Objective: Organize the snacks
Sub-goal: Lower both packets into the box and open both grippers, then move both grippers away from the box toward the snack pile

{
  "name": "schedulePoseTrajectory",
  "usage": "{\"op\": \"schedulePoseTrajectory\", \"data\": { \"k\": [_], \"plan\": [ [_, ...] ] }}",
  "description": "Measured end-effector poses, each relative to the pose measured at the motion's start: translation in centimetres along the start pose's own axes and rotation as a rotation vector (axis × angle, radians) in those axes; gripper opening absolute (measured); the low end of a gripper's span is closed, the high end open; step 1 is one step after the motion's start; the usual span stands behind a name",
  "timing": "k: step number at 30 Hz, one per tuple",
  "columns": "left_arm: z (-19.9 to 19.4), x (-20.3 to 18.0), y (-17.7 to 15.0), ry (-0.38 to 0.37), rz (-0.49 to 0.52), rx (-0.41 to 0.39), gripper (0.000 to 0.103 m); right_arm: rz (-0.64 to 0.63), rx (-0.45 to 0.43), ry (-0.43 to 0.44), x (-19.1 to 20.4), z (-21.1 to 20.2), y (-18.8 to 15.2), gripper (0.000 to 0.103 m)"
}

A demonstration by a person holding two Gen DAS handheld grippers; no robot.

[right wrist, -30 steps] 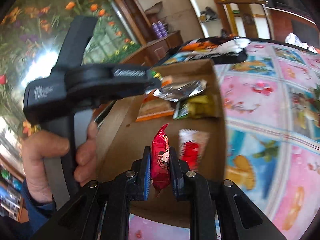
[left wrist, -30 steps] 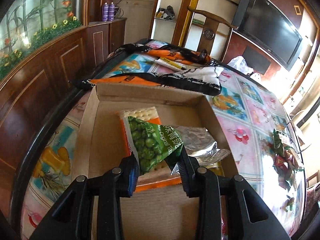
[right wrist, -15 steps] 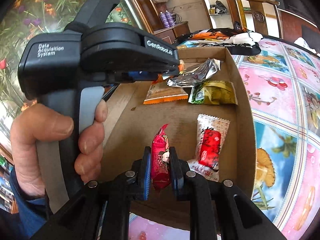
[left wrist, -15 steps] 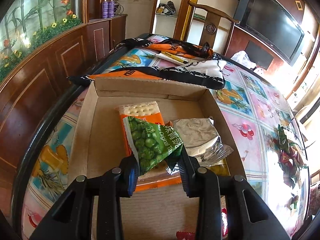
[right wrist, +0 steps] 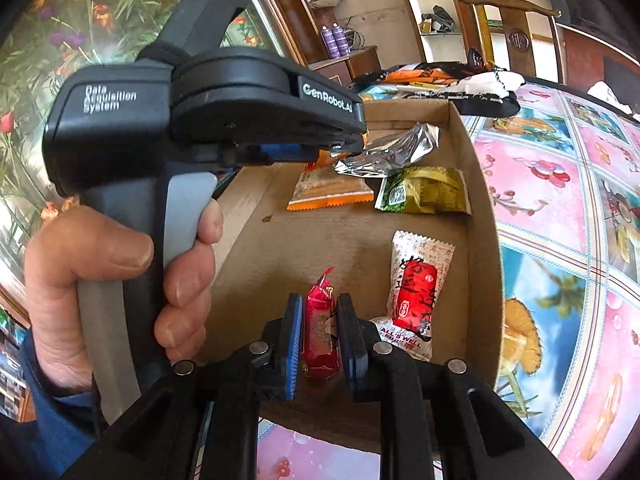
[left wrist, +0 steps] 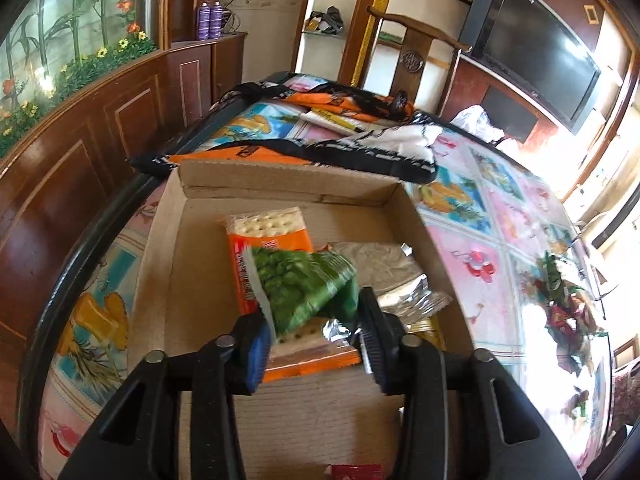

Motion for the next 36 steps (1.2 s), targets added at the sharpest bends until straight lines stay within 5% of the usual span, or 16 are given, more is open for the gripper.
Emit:
{"op": "schedulePoseTrajectory", "data": {
  "k": [8,36],
  "plan": [
    [-1.5,-2.5,0.4,-0.148,0.024,-0.056,0.06,0.042,-0.048,0.003,-0.7,-1.8,0.5,0.025],
    [-3.2,-4.4,0.7,-0.212,0.058,-0.147,0.066,0.346,-0.235,-0.201,-15.3,-12.7,0.9,0.036]
  ]
}}
Point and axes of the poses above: each gripper's, at about its wrist camera, not at the fingertips, and z roughly the way its jaws point, x to its left, y to its top, the point moved 6 cm from there along z, roughly the way its jaws point, and after that the axes turned 5 degrees about -x, right-handed, at the moved point
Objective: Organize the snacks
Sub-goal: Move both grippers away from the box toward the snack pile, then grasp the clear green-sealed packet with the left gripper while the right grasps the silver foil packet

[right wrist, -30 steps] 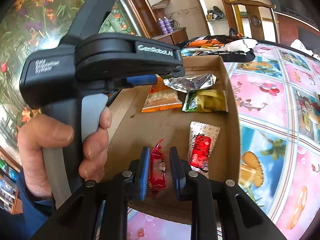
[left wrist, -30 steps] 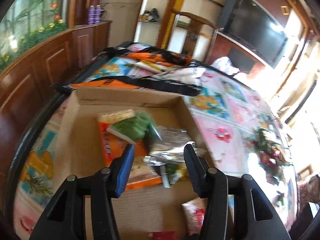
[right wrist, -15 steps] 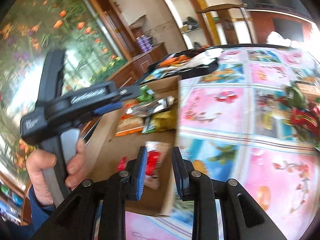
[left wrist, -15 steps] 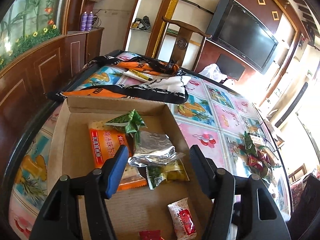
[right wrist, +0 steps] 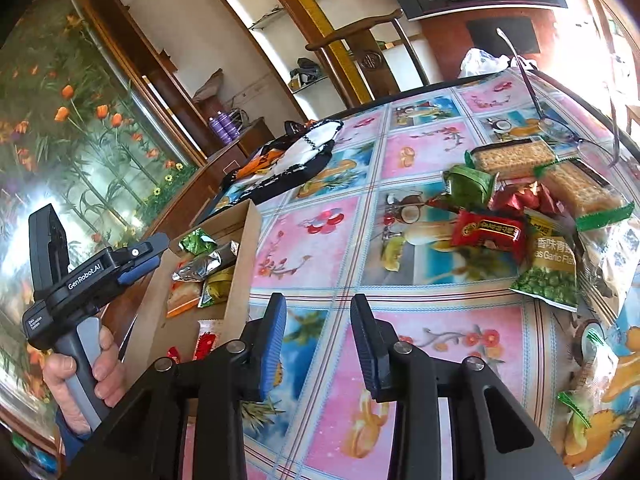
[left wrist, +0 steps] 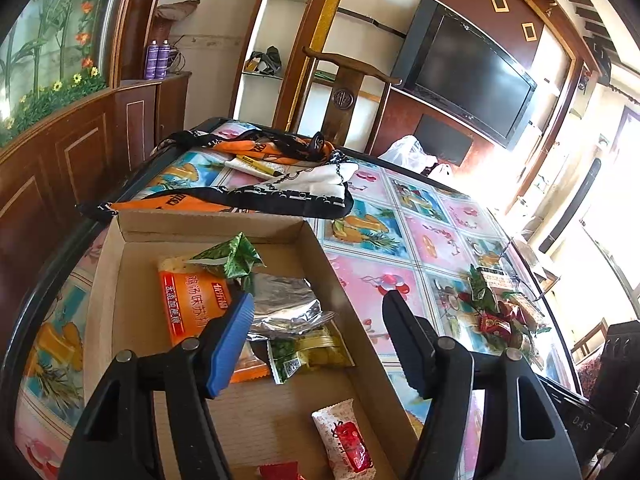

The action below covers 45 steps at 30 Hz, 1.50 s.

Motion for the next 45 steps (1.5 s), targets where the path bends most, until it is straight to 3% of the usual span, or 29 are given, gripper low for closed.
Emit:
{"op": "schedulePoseTrajectory", "data": {
  "k": [5,10,17,24,31,35,38,45],
  "plan": [
    [0.1,-0.3,-0.2,0.006,0.011,-0.003,0.066,-0.005,-0.046,-0.042,-1.2,-1.3,0.9,0.036],
    [-0.4,-1.1,0.0,-0.017,0.029,-0.032,0.066,0.061,-0.099,-0.114,-4.9,-3.1,2.4,0.037],
    [-0.9,-3.7,-0.5,-0.095,0.033,-0.018,0.067,0.129,-0.17,-0.226,-9.8,-6.1,3.9,0.037],
    [-1.9,-9.3,-2.5,-0.192,0.113,0.019,0.071,0.247,-0.239,-0.311,-15.5,-10.4,4.5,0.037],
    [-0.9,-16.6,-6.5,-0.323,0.191,0.14,0.071,0.324,-0.202,-0.399,-20.1,-11.5,4.3,0.037],
    [-0.4,-21.3,-9.6,-0.388,0.271,0.212,0.075,0.372,-0.186,-0.384,-21.4,-11.5,4.1,0.037],
    [0.0,-25.1,-12.0,-0.406,0.35,0.255,0.083,0.389,-0.199,-0.376,-21.8,-12.1,4.2,0.037],
    [2.8,-30.9,-15.6,-0.385,0.477,0.317,0.083,0.417,-0.222,-0.373,-22.5,-13.2,4.1,0.037]
  ]
}}
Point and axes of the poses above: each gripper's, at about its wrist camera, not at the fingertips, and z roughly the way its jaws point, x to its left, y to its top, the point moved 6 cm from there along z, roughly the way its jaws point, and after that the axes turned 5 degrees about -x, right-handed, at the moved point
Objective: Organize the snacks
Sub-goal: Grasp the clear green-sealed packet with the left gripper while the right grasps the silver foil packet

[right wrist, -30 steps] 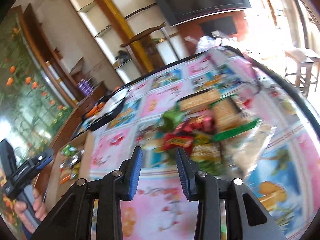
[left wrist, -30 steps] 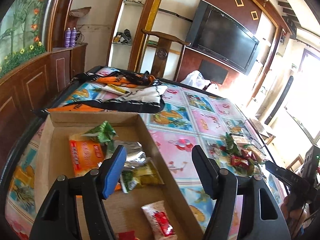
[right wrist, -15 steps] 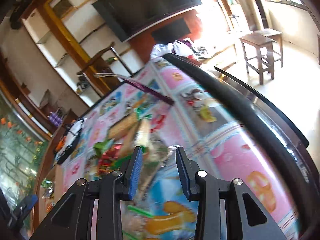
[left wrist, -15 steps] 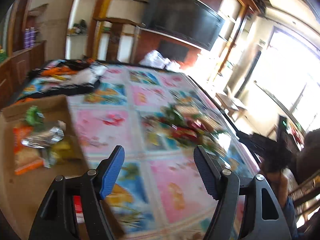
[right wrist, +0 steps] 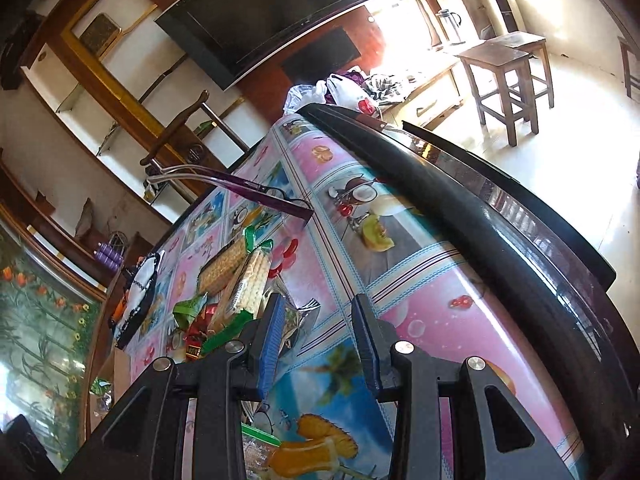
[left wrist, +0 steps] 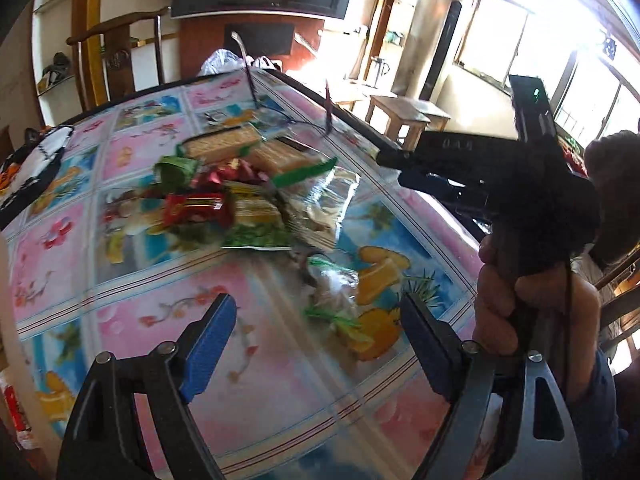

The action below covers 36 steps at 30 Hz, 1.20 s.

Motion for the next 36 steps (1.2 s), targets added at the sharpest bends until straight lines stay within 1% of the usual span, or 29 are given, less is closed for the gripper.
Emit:
{"op": "schedulePoseTrajectory", "data": {
  "k": [4,5,6,7,8,9,10,11,13,18,19,22,25,27,28,29,30,31,32,34,36],
  "plan": [
    [2.6,-1.0,0.3,0.057,0.045,0.023,0.082,0.015,0.008,0.001,-0.1,0.2,0.1,0.037],
    [3.2,-1.0,0.3,0.076,0.049,0.031,0.074,0.018,0.011,0.003,-0.1,0.2,0.2,0.037],
    [3.7,-1.0,0.2,0.081,0.048,0.043,0.061,0.02,0.013,0.004,-0.1,0.3,0.2,0.037],
    [4.3,-1.0,0.0,0.077,0.045,0.064,0.054,0.02,0.014,0.005,0.1,0.5,0.2,0.037],
    [4.7,-0.8,-0.4,0.077,0.041,0.083,0.042,0.015,0.018,0.004,0.2,0.7,0.2,0.037],
    [4.7,-0.7,-0.4,0.099,0.048,0.067,0.036,0.009,0.024,0.005,0.3,0.8,0.2,0.037],
    [4.6,-0.4,-0.4,0.127,0.061,0.058,0.034,0.003,0.029,0.006,0.3,1.1,0.1,0.037],
    [4.5,0.0,-0.5,0.132,0.06,0.059,0.031,-0.004,0.031,0.003,0.4,1.3,0.0,0.037],
    [4.2,1.0,-0.4,0.13,0.021,0.055,0.031,-0.023,0.036,-0.01,0.7,2.0,0.2,0.037],
    [3.1,3.7,-0.9,0.181,-0.008,0.057,0.031,-0.07,0.068,-0.02,1.3,4.5,0.4,0.036],
    [3.0,4.4,-1.0,0.183,-0.017,0.058,0.031,-0.068,0.081,-0.012,1.3,4.9,0.3,0.036],
    [2.4,6.4,-1.1,0.212,-0.037,0.056,0.031,-0.068,0.144,0.054,1.9,5.5,-0.5,0.036],
    [1.8,8.1,-1.3,0.237,-0.065,0.054,0.031,-0.125,0.247,0.107,3.6,5.1,-2.5,0.038],
    [1.4,9.3,-1.2,0.246,-0.091,0.054,0.031,-0.169,0.352,0.184,4.9,4.5,-4.6,0.038],
    [1.3,9.9,-1.2,0.257,-0.101,0.053,0.031,-0.19,0.394,0.218,5.5,4.3,-5.6,0.038],
    [1.2,10.5,-1.1,0.271,-0.114,0.051,0.031,-0.201,0.417,0.241,6.0,4.1,-6.1,0.039],
    [1.0,10.9,-1.1,0.279,-0.126,0.049,0.031,-0.207,0.415,0.239,6.2,4.0,-6.3,0.04],
    [0.8,11.4,-1.0,0.279,-0.144,0.046,0.031,-0.227,0.396,0.224,6.3,3.8,-6.1,0.043],
    [0.6,11.8,-1.0,0.279,-0.164,0.043,0.031,-0.252,0.37,0.203,6.4,3.7,-5.8,0.051],
    [0.5,12.3,-0.8,0.276,-0.182,0.037,0.031,-0.266,0.326,0.173,6.3,3.6,-5.3,0.056],
    [0.2,12.4,-0.7,0.272,-0.188,0.029,0.031,-0.235,0.3,0.181,6.1,3.9,-4.9,0.056]
  ]
}}
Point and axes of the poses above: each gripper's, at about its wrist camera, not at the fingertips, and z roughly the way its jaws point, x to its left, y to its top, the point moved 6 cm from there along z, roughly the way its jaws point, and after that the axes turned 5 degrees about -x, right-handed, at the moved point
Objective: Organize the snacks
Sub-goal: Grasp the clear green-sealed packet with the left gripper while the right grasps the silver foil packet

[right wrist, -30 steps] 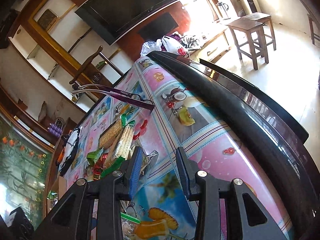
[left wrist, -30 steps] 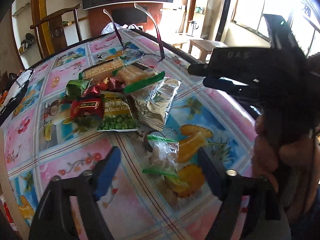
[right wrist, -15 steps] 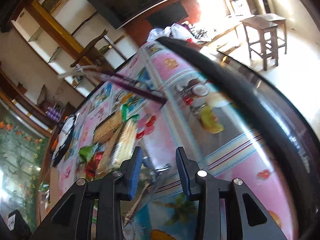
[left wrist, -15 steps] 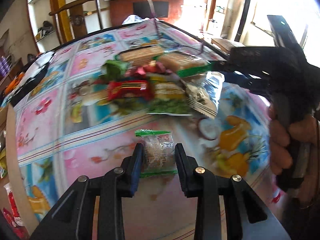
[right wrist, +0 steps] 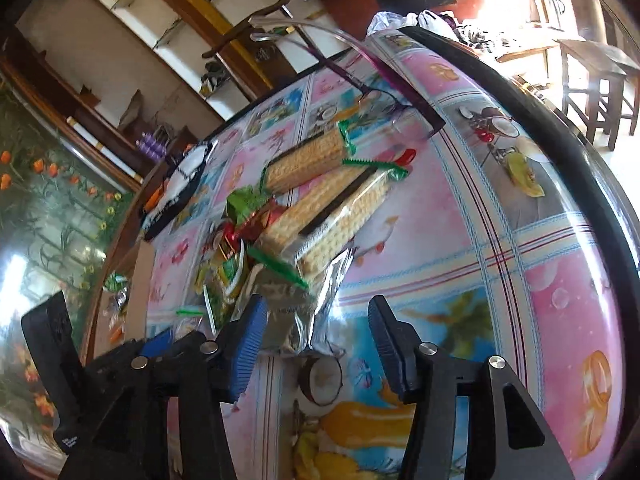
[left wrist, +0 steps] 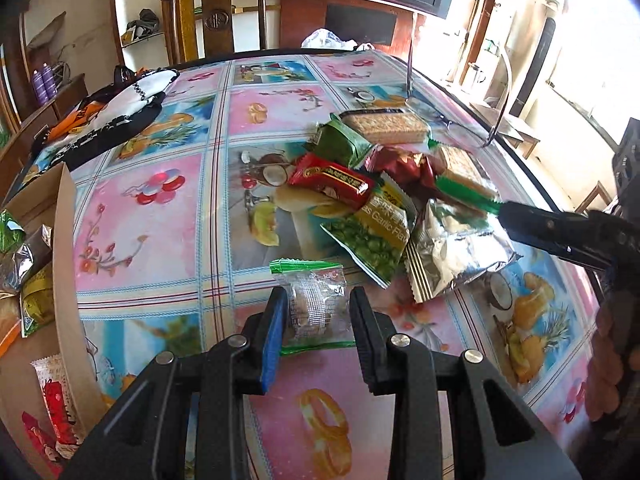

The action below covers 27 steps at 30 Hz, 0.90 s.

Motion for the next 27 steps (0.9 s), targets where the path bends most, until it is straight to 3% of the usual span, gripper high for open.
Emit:
{"op": "schedulePoseTrajectory", "data": {
  "k": [4,7,10,14,17,20,27],
  "plan": [
    [-0.5,0.3,0.3,-0.005,-0.015,-0.018,0.031,0.009,-0.03,-0.013,0.0,1.2,0.7,0.056],
    [-0.5,0.6,0.5,0.002,-0.021,-0.018,0.031,0.007,0.009,0.033,0.8,1.6,0.2,0.056],
    [-0.8,1.2,0.8,-0.003,-0.047,-0.03,0.031,-0.042,0.081,0.097,2.3,1.3,-1.5,0.058],
    [-1.4,2.2,1.3,-0.006,-0.085,-0.048,0.031,-0.233,0.223,0.226,6.2,0.6,-5.7,0.058],
    [-1.7,2.4,1.6,-0.01,-0.097,-0.057,0.031,-0.32,0.194,0.215,7.4,-0.3,-6.2,0.059],
    [-1.9,2.5,1.8,-0.018,-0.103,-0.063,0.031,-0.332,0.141,0.155,7.1,-0.6,-5.2,0.065],
    [-2.2,2.7,1.8,-0.025,-0.114,-0.066,0.031,-0.417,0.092,0.086,7.8,-0.9,-4.0,0.067]
  ]
}}
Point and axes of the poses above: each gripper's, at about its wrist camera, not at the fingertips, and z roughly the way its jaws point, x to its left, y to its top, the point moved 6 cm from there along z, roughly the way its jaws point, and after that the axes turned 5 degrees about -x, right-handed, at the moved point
